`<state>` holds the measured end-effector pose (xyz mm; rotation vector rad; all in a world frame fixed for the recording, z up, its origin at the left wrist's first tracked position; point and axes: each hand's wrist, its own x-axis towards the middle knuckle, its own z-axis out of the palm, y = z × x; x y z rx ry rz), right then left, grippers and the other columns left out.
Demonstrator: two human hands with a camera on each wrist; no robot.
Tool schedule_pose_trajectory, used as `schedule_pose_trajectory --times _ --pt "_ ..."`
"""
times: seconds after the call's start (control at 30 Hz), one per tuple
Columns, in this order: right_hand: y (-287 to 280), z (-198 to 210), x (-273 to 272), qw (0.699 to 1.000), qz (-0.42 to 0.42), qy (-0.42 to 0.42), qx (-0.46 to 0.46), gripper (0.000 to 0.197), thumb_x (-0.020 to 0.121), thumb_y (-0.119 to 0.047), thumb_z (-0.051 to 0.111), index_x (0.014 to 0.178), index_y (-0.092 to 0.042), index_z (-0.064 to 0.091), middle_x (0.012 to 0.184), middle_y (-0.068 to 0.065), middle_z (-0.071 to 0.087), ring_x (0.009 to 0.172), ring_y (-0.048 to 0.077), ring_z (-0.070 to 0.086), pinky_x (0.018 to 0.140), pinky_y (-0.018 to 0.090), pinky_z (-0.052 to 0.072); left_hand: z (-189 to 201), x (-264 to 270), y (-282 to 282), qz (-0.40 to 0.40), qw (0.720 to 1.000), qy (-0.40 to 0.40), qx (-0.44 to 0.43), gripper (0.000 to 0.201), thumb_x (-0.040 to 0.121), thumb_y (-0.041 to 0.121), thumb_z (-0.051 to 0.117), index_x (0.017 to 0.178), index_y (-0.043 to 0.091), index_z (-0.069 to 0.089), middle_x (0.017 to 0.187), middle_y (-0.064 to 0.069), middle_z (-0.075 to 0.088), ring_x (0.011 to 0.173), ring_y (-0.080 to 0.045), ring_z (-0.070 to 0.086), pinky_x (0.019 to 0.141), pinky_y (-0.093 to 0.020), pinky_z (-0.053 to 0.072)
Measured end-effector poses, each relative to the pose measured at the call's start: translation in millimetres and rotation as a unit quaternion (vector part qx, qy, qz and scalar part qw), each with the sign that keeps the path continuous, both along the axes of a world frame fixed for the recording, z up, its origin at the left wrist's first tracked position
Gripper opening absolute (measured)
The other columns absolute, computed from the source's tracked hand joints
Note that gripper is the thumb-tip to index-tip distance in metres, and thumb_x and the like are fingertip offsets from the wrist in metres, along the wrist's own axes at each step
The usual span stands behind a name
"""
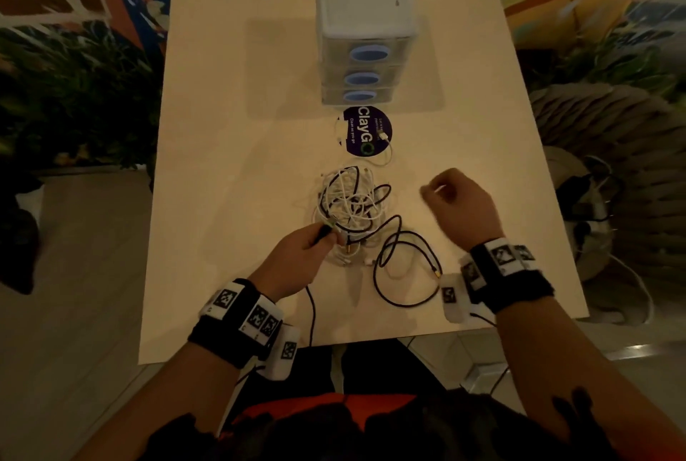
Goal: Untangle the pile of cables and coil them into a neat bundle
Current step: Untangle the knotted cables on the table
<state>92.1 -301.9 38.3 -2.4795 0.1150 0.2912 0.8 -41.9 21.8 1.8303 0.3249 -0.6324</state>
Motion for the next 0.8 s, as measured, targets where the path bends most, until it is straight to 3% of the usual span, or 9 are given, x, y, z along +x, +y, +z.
schedule_pose_trajectory --times 0.17,0.23,0.33,0.4,0.47,0.53,0.6,0.73,0.8 --pt "-72.8 -27.4 -12.4 0.969 0.025 0.212 -0.126 0.029 0.088 -0.052 0.07 0.098 -0.026 0.061 0.1 0.002 0.069 0.091 0.021 0.061 0.078 0.031 0.044 7.5 0.6 -14.9 -0.011 1.0 -0.006 0.012 0.034 0.108 0.038 0.043 0.103 0.02 0.071 0.055 0.003 0.045 0.047 -0.012 0.042 0.057 -0.03 0.036" --pt "-79.1 -43.1 -24.8 0.946 0.071 0.282 -0.143 0.037 0.082 -0.058 0.074 0.101 -0.029 0.062 0.105 0.0 0.069 0.094 0.019 0.06 0.08 0.03 0.044 9.0 1.4 -23.0 -0.017 1.0 -0.007 0.007 0.032 0.108 0.035 0.043 0.104 0.017 0.07 0.078 0.004 0.052 0.073 -0.017 0.052 0.058 -0.025 0.036" --pt "-68.5 -55.8 -36.7 0.944 0.098 0.294 -0.116 0.051 0.075 -0.061 0.079 0.109 -0.03 0.055 0.103 -0.002 0.063 0.097 0.02 0.061 0.081 0.031 0.046 7.9 0.6 -31.2 -0.015 1.0 0.001 0.001 0.03 0.107 0.036 0.045 0.102 0.02 0.07 0.071 0.006 0.061 0.094 -0.013 0.048 0.057 -0.023 0.036" --pt "-56.9 -59.9 -38.9 0.955 0.097 0.257 -0.11 0.059 0.071 -0.061 0.082 0.113 -0.033 0.051 0.104 -0.002 0.057 0.096 0.02 0.06 0.083 0.034 0.05 5.8 1.2 -36.4 -0.025 1.0 0.003 -0.001 0.029 0.106 0.039 0.047 0.102 0.022 0.071 0.062 0.01 0.058 0.071 -0.025 0.05 0.057 -0.027 0.035" --pt "-44.2 -62.3 -37.7 0.957 0.115 0.237 -0.118 0.059 0.074 -0.052 0.082 0.118 -0.032 0.048 0.107 -0.001 0.057 0.096 0.021 0.059 0.084 0.036 0.051 4.8 1.8 -41.3 -0.033 0.999 -0.006 -0.008 0.023 0.102 0.043 0.054 0.1 0.026 0.069 0.06 0.02 0.056 0.055 -0.004 0.05 0.063 -0.029 0.039" --pt "-34.8 -64.0 -35.4 0.955 0.135 0.233 -0.128 0.051 0.081 -0.038 0.077 0.119 -0.029 0.045 0.108 0.003 0.063 0.091 0.023 0.059 0.077 0.035 0.05 -5.3 1.8 -44.6 -0.045 0.999 -0.004 -0.018 0.025 0.089 0.053 0.068 0.102 0.032 0.068 0.088 0.027 0.066 0.086 0.009 0.061 0.083 -0.027 0.049" --pt "-32.1 -65.8 -32.0 0.951 0.154 0.23 -0.138 0.04 0.085 -0.031 0.071 0.117 -0.025 0.047 0.108 0.008 0.066 0.088 0.025 0.058 0.072 0.032 0.045 -12.7 1.7 -48.9 -0.079 0.997 0.003 -0.016 0.043 0.078 0.062 0.075 0.113 0.039 0.067 0.119 0.023 0.065 0.116 0.001 0.059 0.1 -0.031 0.05" --pt "-49.6 -60.5 -24.6 0.955 0.144 0.223 -0.13 0.025 0.091 -0.031 0.066 0.114 -0.021 0.065 0.115 0.009 0.068 0.105 0.029 0.062 0.08 0.031 0.046 -21.5 1.4 -60.6 -0.135 0.984 -0.065 0.093 0.021 0.092 0.048 0.069 0.111 0.038 0.068 0.089 0.022 0.066 0.074 0.004 0.058 0.076 -0.03 0.052" --pt "-69.6 -56.8 -23.0 0.966 0.105 0.203 -0.119 0.02 0.091 -0.028 0.065 0.11 -0.022 0.069 0.112 0.009 0.069 0.103 0.028 0.063 0.081 0.031 0.047 -23.1 1.7 -61.4 -0.096 0.987 -0.08 0.098 0.009 0.096 0.038 0.067 0.104 0.038 0.07 0.083 0.025 0.067 0.071 0.002 0.059 0.068 -0.026 0.048"
